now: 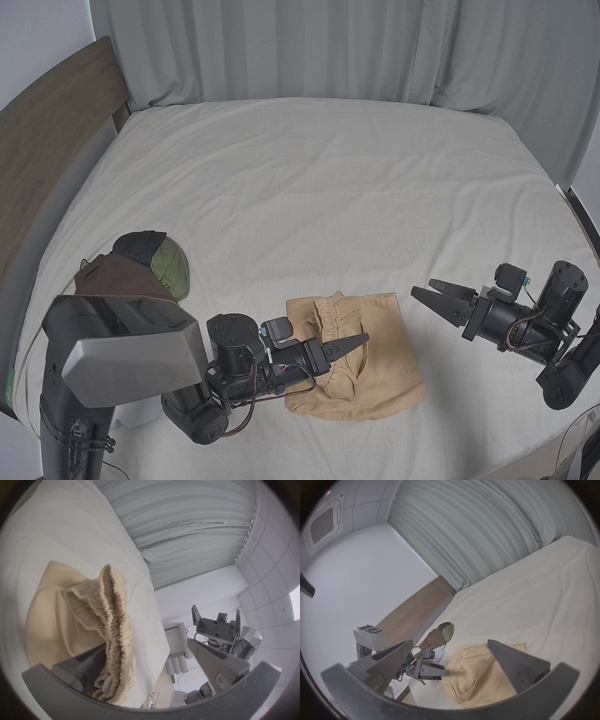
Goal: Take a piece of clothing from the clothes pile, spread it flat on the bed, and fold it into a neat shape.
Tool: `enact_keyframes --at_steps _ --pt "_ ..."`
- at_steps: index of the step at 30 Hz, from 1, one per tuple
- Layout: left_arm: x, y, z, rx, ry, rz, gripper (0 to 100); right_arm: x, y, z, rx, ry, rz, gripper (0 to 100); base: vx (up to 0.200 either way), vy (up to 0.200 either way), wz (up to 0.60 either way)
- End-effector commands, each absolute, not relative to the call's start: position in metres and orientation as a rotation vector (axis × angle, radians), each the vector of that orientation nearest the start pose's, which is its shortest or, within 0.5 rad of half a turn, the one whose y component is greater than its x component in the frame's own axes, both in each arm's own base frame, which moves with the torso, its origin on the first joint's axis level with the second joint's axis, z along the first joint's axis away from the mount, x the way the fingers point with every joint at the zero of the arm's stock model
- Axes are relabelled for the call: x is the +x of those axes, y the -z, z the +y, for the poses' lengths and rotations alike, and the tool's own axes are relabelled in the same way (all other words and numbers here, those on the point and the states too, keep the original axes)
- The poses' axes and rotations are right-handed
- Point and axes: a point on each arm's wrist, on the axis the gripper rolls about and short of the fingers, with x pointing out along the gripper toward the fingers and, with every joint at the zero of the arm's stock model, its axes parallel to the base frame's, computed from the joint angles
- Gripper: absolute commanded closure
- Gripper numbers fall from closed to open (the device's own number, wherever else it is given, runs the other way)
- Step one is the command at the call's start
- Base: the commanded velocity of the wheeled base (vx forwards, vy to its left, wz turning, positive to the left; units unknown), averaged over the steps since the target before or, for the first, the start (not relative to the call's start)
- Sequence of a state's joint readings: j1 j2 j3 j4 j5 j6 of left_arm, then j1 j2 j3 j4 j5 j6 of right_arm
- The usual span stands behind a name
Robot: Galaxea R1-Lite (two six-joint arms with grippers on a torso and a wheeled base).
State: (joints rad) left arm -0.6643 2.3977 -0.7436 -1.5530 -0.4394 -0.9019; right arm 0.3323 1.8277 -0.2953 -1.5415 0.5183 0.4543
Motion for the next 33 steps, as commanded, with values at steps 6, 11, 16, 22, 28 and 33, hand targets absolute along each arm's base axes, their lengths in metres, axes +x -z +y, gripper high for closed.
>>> enact_keyframes --at_steps 6,11,16,22,28,33 --pt "0.286 -0.015 -0.251 -0.787 0.984 0.592 0 0.240 -0.118 0.095 0.426 -0.837 0.192 0 0.000 0.000 0.00" --pt "0.283 -0.013 -0.256 -0.781 0.981 0.590 0 0.241 -0.117 0.095 0.426 -0.837 0.195 0 0.000 0.000 0.00" --pt "0.283 -0.009 -0.259 -0.733 0.992 0.570 0 0.240 -0.117 0.096 0.426 -0.840 0.196 0 0.000 0.000 0.00" --pt "0.283 -0.009 -0.259 -0.726 0.986 0.559 0 0.240 -0.116 0.096 0.426 -0.840 0.199 0 0.000 0.000 0.00" --pt "0.284 -0.011 -0.258 -0.727 0.977 0.549 0 0.240 -0.115 0.096 0.427 -0.838 0.205 0 0.000 0.000 0.00" --pt "0.288 -0.013 -0.250 -0.732 0.930 0.528 0 0.244 -0.101 0.099 0.434 -0.828 0.263 0 0.000 0.000 0.00"
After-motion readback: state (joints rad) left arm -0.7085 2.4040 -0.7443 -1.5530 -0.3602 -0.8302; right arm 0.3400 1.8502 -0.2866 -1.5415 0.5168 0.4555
